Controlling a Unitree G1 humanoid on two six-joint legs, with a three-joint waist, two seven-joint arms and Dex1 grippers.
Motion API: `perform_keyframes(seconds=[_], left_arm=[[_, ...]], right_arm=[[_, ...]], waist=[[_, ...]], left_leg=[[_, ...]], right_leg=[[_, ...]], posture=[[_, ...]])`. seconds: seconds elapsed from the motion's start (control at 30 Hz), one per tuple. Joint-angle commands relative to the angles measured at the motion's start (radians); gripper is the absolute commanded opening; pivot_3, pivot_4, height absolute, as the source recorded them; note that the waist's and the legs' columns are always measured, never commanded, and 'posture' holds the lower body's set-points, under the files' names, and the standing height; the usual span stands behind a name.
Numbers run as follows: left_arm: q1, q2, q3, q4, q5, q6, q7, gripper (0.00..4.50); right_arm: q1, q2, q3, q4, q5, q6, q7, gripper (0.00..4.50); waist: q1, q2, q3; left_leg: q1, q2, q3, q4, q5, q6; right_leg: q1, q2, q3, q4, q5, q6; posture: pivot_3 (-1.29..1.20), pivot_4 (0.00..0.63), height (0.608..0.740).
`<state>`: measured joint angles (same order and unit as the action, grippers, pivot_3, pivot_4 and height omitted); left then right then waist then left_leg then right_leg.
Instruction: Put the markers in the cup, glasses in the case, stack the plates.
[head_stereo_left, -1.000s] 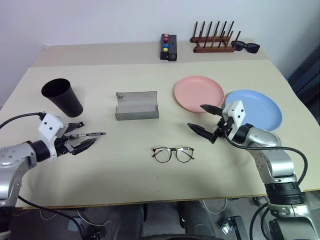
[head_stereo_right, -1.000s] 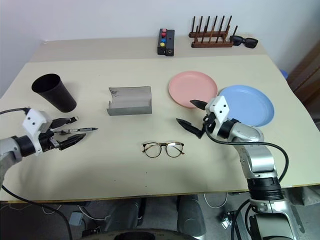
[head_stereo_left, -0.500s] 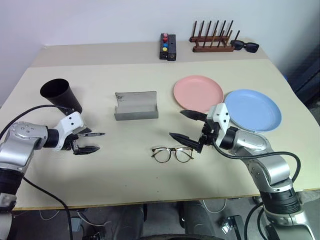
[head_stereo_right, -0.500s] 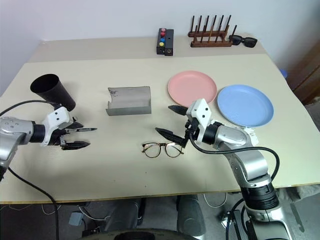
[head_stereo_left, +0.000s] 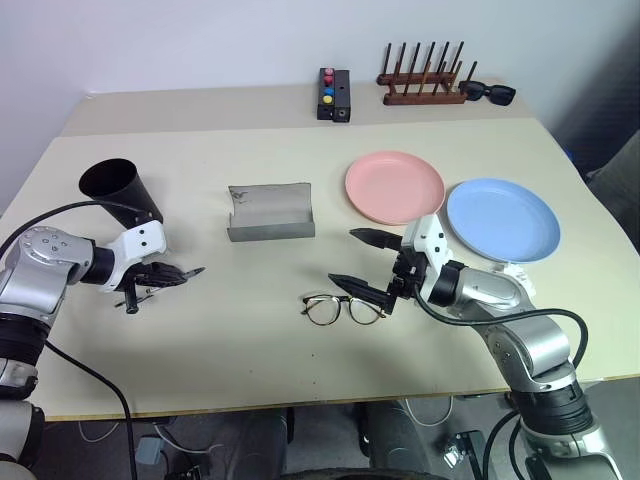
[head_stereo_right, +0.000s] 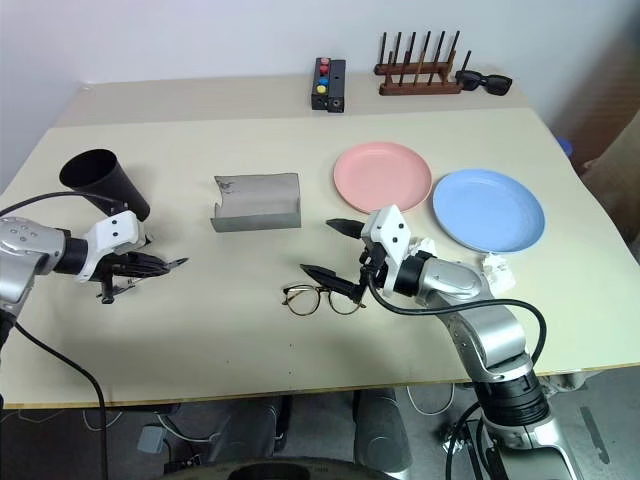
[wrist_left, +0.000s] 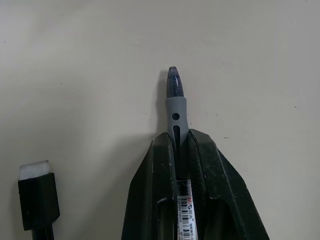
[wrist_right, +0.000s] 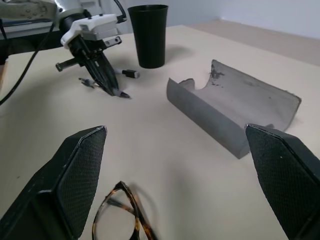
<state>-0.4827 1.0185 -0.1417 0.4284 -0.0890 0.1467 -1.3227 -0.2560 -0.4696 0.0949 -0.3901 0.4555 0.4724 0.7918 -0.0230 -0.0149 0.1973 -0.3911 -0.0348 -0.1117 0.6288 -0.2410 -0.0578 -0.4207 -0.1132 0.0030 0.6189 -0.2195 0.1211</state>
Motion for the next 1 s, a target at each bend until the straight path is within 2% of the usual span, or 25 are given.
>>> perform_keyframes(seconds=[0.03, 0.1, 0.23, 0.37, 0.47, 0.67, 0.87, 1.0], left_arm=[[0.050, 0.002, 0.019, -0.021, 0.001, -0.003, 0.001, 0.06], [0.063, -0.005, 0.058, -0.061, -0.035, 0.002, 0.009, 0.06], [0.089, -0.042, 0.236, -0.244, -0.219, 0.101, 0.051, 0.06], [0.058, -0.120, 0.412, -0.369, -0.358, 0.196, 0.208, 0.06], [0.040, -0.164, 0.494, -0.432, -0.394, 0.197, 0.312, 0.06], [-0.093, -0.247, 0.613, -0.364, -0.326, 0.072, 0.631, 0.06], [-0.200, -0.293, 0.631, -0.185, -0.179, -0.112, 0.931, 0.06], [-0.201, -0.315, 0.617, -0.086, -0.120, -0.207, 1.032, 0.06]], right_arm=[[-0.010, 0.009, 0.000, -0.025, 0.013, -0.022, 0.005, 4.50], [-0.015, 0.009, 0.001, -0.020, 0.012, -0.024, 0.011, 4.50], [-0.045, 0.022, 0.009, -0.011, 0.012, -0.035, 0.021, 4.50], [-0.087, 0.072, 0.044, 0.018, -0.016, -0.072, 0.008, 4.50], [-0.120, 0.124, 0.058, 0.055, -0.026, -0.096, -0.013, 4.50], [-0.248, 0.258, 0.099, 0.195, -0.086, -0.177, -0.062, 4.50], [-0.308, 0.382, 0.121, 0.281, -0.113, -0.252, -0.103, 4.50], [-0.296, 0.402, 0.141, 0.288, -0.118, -0.265, -0.089, 4.50]], waist=[[-0.001, 0.000, 0.000], [-0.001, 0.000, 0.000], [0.004, -0.001, 0.001], [0.007, -0.003, 0.001], [0.004, -0.002, 0.001], [0.001, -0.002, 0.001], [0.006, -0.003, 0.001], [0.006, -0.003, 0.000]], left_leg=[[0.000, 0.000, 0.000, 0.000, 0.000, 0.000], [0.000, 0.000, 0.000, 0.000, 0.000, 0.000], [-0.002, 0.000, 0.000, 0.001, 0.000, 0.000], [-0.003, 0.000, -0.002, 0.002, 0.000, 0.000], [-0.002, 0.000, -0.002, 0.002, 0.000, 0.000], [-0.001, 0.000, -0.002, 0.002, 0.001, -0.002], [-0.001, 0.000, -0.002, 0.001, 0.002, -0.003], [-0.001, -0.001, -0.002, 0.001, 0.002, -0.003]], right_leg=[[0.000, 0.000, 0.000, 0.000, 0.000, 0.000], [0.000, 0.000, 0.000, 0.000, 0.001, 0.001], [-0.001, 0.000, 0.000, 0.000, 0.001, 0.002], [-0.001, 0.000, 0.000, 0.000, 0.002, 0.003], [-0.001, 0.000, 0.000, 0.000, 0.002, 0.003], [-0.002, 0.001, 0.000, 0.003, 0.002, 0.003], [-0.002, 0.001, 0.000, 0.004, 0.002, 0.003], [-0.002, 0.001, 0.000, 0.004, 0.003, 0.003]], posture=[[0.00, 0.150, 0.734], [0.00, 0.150, 0.734], [0.00, 0.150, 0.734], [0.00, 0.150, 0.734], [0.00, 0.150, 0.734], [0.00, 0.150, 0.734], [0.00, 0.150, 0.734], [0.00, 0.150, 0.734]])
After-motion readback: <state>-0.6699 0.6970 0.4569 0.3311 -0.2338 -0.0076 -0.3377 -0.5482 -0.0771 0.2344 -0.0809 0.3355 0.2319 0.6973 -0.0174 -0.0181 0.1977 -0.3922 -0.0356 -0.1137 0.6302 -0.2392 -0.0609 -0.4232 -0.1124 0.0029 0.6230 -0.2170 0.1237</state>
